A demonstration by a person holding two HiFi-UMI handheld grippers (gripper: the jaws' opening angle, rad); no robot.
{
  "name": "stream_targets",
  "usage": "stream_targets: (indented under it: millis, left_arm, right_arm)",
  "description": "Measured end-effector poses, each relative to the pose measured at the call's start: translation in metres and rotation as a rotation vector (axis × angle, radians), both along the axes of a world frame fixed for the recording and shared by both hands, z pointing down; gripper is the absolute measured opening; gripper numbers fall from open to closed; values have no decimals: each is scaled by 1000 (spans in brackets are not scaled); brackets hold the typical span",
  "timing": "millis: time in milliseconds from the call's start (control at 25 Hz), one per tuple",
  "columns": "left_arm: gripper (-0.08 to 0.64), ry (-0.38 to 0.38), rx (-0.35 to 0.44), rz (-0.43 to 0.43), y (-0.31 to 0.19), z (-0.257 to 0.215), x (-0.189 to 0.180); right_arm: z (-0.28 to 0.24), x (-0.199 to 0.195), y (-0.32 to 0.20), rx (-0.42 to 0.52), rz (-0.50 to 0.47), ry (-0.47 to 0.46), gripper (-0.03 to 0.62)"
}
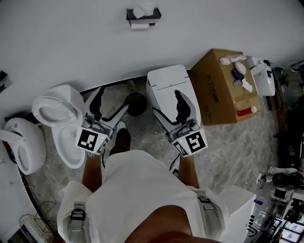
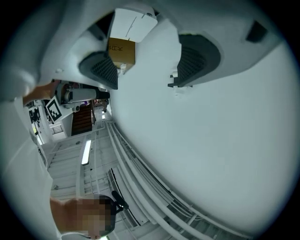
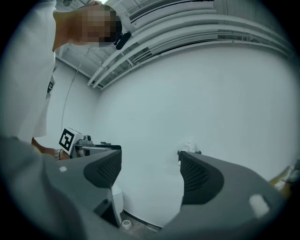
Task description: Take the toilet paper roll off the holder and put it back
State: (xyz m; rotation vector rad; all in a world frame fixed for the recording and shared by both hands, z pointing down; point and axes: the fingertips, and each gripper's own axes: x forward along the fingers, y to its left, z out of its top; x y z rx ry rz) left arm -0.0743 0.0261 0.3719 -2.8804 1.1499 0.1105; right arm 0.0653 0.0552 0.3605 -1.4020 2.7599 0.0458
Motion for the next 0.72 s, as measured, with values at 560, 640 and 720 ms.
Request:
stream_targets:
  millis: [560,640,720]
  left_arm:
    - [390,25,0,128,-170,-14,-24]
    - [390,26,-7,104,-178,-15,-28]
    - [390,31,-17,80,-185,-15,-31]
  right_arm:
    - [-27,-38,-170,12,103,46,393]
    - [-28,-38,-183,14,90,44,393]
    - [-29,-36,-197,13,80,41,393]
